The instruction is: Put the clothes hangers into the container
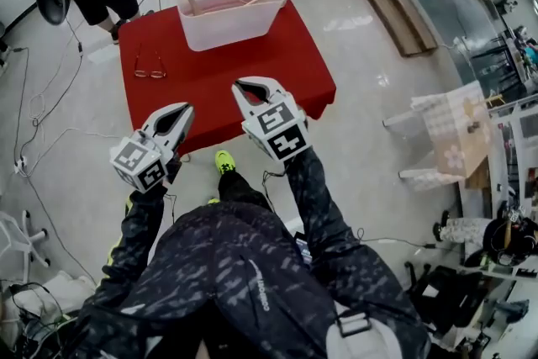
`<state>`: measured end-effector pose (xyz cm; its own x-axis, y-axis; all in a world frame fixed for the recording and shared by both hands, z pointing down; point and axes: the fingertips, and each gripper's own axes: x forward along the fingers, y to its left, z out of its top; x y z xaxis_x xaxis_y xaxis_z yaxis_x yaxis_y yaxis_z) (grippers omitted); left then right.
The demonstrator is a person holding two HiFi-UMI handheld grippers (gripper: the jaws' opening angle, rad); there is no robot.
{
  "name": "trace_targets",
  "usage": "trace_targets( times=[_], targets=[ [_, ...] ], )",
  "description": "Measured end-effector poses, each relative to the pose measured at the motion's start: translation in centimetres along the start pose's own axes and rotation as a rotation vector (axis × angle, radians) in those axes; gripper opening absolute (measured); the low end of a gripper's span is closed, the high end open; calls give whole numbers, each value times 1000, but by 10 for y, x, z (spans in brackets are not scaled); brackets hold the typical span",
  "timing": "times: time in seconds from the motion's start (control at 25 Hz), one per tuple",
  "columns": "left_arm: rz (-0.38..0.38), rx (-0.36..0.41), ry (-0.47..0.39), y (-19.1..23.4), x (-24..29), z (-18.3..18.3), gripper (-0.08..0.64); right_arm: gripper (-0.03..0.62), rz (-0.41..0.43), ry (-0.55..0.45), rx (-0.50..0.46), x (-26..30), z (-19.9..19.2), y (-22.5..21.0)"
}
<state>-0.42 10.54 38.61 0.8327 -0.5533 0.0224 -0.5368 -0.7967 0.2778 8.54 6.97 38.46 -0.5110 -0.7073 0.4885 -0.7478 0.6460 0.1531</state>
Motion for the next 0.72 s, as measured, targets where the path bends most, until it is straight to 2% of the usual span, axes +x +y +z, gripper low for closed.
trace_targets(
  times=[0.28,0.6,0.72],
  targets=[
    [-29,-39,13,-50,-41,-36,12,18,-12,20,12,-38,-35,61],
    [-55,-46,0,-67,-46,-40,12,18,-20,10,3,-51,-44,85],
    [-48,-47,-11,-68,-43,-38,12,15,-10,-1,29,-53,-47,87]
  ],
)
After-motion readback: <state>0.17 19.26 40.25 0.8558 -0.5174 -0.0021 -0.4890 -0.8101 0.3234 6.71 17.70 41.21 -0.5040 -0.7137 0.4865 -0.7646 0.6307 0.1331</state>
